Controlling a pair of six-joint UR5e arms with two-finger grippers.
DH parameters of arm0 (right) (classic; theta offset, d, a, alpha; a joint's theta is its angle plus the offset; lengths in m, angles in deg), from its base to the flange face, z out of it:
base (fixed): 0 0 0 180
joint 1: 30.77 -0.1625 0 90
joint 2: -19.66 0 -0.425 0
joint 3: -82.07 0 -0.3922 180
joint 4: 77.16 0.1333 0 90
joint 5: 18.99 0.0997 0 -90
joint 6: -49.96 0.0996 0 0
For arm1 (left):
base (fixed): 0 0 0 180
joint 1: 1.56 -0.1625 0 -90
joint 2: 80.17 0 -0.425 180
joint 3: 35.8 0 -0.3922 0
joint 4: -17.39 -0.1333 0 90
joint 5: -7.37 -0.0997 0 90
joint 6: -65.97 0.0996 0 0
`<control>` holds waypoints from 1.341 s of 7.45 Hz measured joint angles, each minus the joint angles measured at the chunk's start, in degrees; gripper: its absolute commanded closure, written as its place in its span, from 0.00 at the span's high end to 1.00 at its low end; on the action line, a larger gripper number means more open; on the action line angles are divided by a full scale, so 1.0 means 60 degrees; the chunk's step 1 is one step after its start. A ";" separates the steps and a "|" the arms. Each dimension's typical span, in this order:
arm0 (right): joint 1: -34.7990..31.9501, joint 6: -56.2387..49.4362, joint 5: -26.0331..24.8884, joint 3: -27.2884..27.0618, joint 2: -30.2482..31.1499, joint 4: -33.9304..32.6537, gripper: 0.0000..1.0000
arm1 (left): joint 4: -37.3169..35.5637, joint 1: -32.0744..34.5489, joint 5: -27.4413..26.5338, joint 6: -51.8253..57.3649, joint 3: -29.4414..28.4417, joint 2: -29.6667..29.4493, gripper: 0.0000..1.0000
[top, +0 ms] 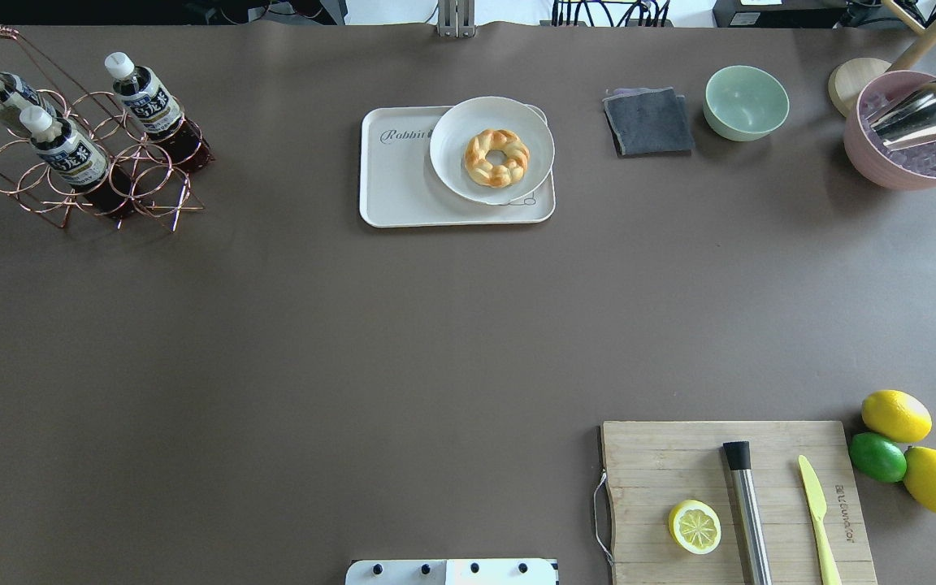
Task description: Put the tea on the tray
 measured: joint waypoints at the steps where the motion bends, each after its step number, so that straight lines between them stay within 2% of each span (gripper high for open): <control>1: 0.0000 -0.0001 -0.0004 -0.0004 0.0001 0.0004 1.00 | 0.0019 -0.0002 -0.0010 0.0012 -0.0005 0.0088 0.97; 6: 0.0046 -0.0100 -0.0004 0.0036 -0.0008 0.0391 1.00 | 0.0250 -0.0017 0.0136 -0.0056 -0.0002 0.1001 0.97; 10: 0.0264 -0.0174 -0.0020 0.0057 0.0247 0.0837 1.00 | -0.0093 -0.0229 0.0797 -0.0014 -0.0277 0.1333 0.97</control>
